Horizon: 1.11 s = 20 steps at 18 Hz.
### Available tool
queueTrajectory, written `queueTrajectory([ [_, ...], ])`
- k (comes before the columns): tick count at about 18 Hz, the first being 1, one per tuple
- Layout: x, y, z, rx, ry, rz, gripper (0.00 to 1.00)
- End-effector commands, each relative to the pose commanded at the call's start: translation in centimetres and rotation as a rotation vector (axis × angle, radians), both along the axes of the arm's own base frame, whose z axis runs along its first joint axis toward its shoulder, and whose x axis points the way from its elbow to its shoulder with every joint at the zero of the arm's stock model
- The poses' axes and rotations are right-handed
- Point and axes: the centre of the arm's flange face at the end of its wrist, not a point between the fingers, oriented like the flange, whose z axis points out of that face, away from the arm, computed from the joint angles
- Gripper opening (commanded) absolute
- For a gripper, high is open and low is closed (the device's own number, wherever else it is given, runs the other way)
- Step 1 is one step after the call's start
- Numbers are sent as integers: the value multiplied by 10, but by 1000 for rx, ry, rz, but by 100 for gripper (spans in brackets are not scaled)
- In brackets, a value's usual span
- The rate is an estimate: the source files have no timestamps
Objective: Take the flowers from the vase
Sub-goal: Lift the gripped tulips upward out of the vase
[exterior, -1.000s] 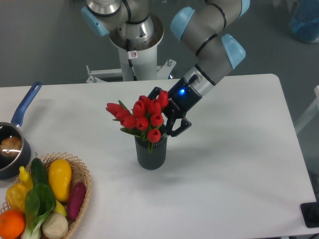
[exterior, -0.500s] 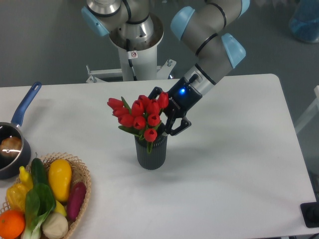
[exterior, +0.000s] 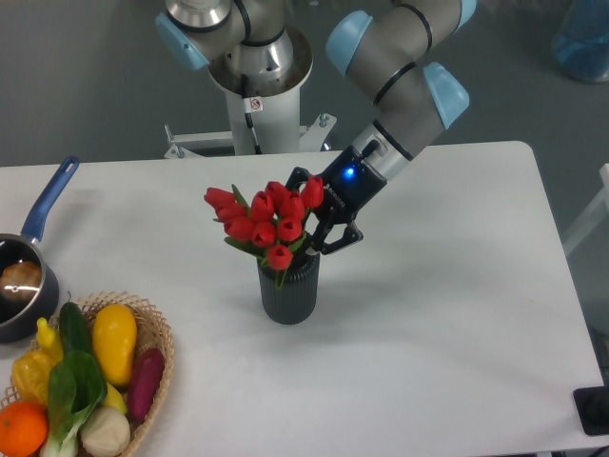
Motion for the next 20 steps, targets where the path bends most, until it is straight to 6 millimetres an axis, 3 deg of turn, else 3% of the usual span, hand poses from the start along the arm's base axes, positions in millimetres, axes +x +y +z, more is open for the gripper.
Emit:
queueTrajectory([
  [11, 2, -5, 7, -7, -16, 9, 41],
  [20, 4, -10, 21, 9, -12, 29, 40],
])
